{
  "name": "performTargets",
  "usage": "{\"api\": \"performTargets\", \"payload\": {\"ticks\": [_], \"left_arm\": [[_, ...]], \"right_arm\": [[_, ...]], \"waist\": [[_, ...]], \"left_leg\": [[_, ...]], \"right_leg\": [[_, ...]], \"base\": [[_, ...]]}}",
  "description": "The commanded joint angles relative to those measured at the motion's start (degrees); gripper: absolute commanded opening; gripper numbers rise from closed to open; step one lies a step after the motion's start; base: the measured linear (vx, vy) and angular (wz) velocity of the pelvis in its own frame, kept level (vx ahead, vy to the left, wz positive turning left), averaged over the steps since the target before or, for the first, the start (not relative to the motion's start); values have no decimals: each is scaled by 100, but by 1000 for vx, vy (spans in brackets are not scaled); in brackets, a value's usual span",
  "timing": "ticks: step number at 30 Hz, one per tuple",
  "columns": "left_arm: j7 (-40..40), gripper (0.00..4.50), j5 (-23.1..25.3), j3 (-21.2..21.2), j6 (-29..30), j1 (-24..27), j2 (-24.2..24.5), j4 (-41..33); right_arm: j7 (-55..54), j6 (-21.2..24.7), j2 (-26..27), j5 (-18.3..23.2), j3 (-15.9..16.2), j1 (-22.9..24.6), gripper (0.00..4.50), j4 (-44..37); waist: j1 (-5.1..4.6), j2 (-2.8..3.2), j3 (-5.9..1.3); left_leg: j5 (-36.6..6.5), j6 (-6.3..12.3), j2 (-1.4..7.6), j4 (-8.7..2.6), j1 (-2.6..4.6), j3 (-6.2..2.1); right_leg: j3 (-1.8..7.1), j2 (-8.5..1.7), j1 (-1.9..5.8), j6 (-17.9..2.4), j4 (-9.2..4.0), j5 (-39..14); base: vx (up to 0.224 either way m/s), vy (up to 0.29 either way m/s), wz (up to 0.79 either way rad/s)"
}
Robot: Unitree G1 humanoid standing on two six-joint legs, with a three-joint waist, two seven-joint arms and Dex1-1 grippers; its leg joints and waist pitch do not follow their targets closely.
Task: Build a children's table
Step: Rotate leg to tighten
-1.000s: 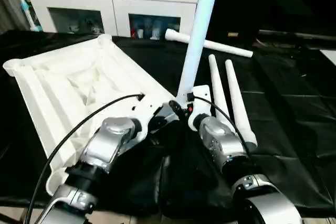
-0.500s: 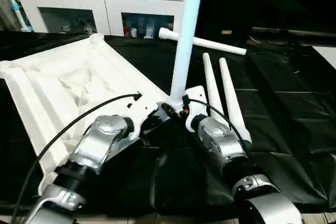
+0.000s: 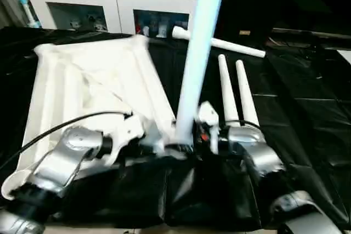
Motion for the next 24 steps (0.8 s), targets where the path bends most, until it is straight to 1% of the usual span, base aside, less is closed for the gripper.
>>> {"api": "performTargets", "payload": {"ticks": [1, 2, 4, 6, 9, 10, 11, 15, 17, 20, 24], "left_arm": [[-271, 0, -20, -302, 73, 80, 32, -18], [-296, 0, -11, -298, 63, 85, 51, -15], [-322, 0, 11, -263, 44, 87, 53, -7], [-326, 0, 18, -247, 73, 89, 52, -15], [-314, 0, -16, -260, 115, 79, 74, -45], [-301, 0, -7, -267, 121, 69, 78, -42], [-294, 0, 2, -271, 123, 60, 81, -35], [-281, 0, 31, -256, 115, 51, 71, -4], [-277, 0, 36, -253, 126, 48, 69, 0], [-256, 0, 59, -255, 125, 41, 69, 22], [-237, 0, 70, -246, 119, 38, 57, 37]], "right_arm": [[240, -66, -118, -80, 188, 32, 386, -128], [287, -83, -152, -107, 224, 41, 386, -131], [234, -88, -143, -119, 194, 22, 386, -83], [234, -50, -137, -108, 185, 18, 361, -92], [251, 7, -147, -112, 195, 23, 348, -117], [248, 18, -148, -122, 200, 25, 335, -115], [245, 23, -148, -127, 205, 24, 311, -109], [188, -84, -176, -250, 291, 11, 297, -17], [161, -141, -181, -303, 320, 7, 279, 19], [136, -179, -166, -325, 331, 1, 273, 53], [49, -185, -137, -329, 301, -8, 272, 95]], "waist": [[-14, 65, -244], [-12, 64, -246], [-14, 62, -252], [-14, 70, -261], [-11, 62, -270], [-7, 64, -273], [-8, 62, -273], [1, 68, -274], [4, 67, -274], [1, 63, -269], [2, 64, -272]], "left_leg": [[-834, 218, 154, -352, 31, -2], [-839, 198, 150, -349, 33, 2], [-792, 186, 150, -344, 35, 3], [-735, 184, 148, -337, 37, -1], [-628, 214, 141, -322, 38, 2], [-600, 229, 138, -316, 34, 4], [-590, 238, 138, -316, 29, 2], [-634, 223, 140, -313, 36, 3], [-655, 207, 140, -314, 35, 0], [-717, 191, 140, -318, 35, -2], [-685, 189, 138, -315, 35, -4]], "right_leg": [[239, -378, 242, -1355, -337, 84], [244, -375, 248, -1341, -337, 48], [247, -373, 246, -1349, -329, 97], [244, -368, 249, -1356, -314, 196], [240, -358, 255, -1397, -295, 406], [240, -359, 259, -1408, -290, 456], [237, -359, 263, -1411, -288, 475], [238, -363, 261, -1407, -291, 403], [237, -366, 262, -1398, -292, 359], [239, -364, 264, -1382, -299, 258], [239, -359, 261, -1374, -293, 283]], "base": [[0, 0, 0], [0, 0, 0], [0, 0, 0], [0, 0, 0], [0, 0, 0], [0, 0, 0], [0, 0, 0], [0, 0, 0], [0, 0, 0], [0, 0, 0], [0, 0, 0]]}}
